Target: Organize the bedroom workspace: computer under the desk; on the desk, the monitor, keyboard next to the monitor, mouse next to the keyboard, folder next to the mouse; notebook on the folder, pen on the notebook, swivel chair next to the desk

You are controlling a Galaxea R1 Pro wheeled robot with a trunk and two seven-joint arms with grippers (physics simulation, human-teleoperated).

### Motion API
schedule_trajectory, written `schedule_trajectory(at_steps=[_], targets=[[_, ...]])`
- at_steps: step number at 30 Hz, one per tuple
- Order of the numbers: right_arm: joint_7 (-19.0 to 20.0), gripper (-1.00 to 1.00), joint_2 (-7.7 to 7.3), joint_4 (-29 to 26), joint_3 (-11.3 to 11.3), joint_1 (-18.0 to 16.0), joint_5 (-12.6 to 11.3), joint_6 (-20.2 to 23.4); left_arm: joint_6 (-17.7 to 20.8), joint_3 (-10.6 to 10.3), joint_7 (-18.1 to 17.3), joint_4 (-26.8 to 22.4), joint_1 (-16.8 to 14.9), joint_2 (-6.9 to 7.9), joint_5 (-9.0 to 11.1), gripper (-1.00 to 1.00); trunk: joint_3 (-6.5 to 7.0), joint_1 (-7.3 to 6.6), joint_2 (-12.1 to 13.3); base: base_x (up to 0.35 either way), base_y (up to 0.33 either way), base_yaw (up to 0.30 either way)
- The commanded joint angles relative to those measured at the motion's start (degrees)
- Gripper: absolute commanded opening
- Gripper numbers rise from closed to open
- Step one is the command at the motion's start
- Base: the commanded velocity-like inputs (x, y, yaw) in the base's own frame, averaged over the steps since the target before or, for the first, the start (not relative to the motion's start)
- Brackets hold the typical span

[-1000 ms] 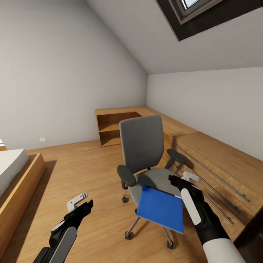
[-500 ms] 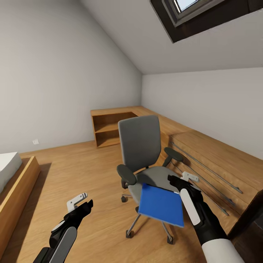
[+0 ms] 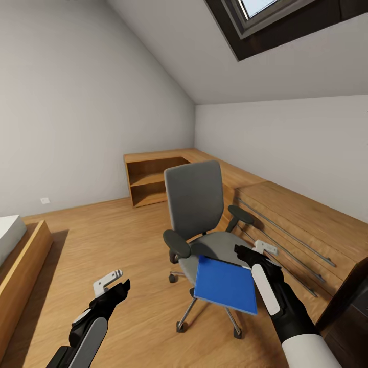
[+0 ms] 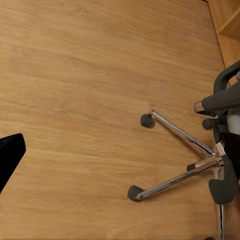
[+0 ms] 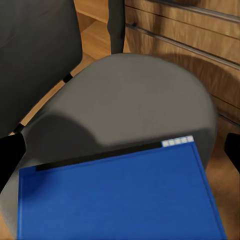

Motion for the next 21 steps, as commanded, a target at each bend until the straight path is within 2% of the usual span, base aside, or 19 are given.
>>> schedule_trajectory(at_steps=[1,6,17,21], targets=[[-0.5,1.0,-0.01,-0.1,0.1,0.0,-0.6,0.1,0.1,-0.1,0.5,-0.1,0.0,0.06,0.4,1.0,-0.06,0.0,0.0,0.0,0.048,-0.001],[-0.5,1.0,-0.01,0.2,0.0,0.0,-0.6,0.0,0.1,-0.1,0.3,-0.1,-0.1,0.06,0.3,1.0,-0.06,0.0,0.0,0.0,0.19,0.0],[-0.4,1.0,0.0,0.4,0.0,0.0,-0.6,-0.1,0.1,-0.1,0.4,-0.7,-0.1,0.06,0.5,1.0,-0.06,0.0,0.0,0.0,0.012,0.0],[-0.3,1.0,-0.07,0.4,-0.2,0.0,-1.9,-0.1,0.1,-0.1,0.4,-1.1,-0.1,0.06,0.5,1.0,-0.06,0.0,0.0,0.0,0.001,0.0]])
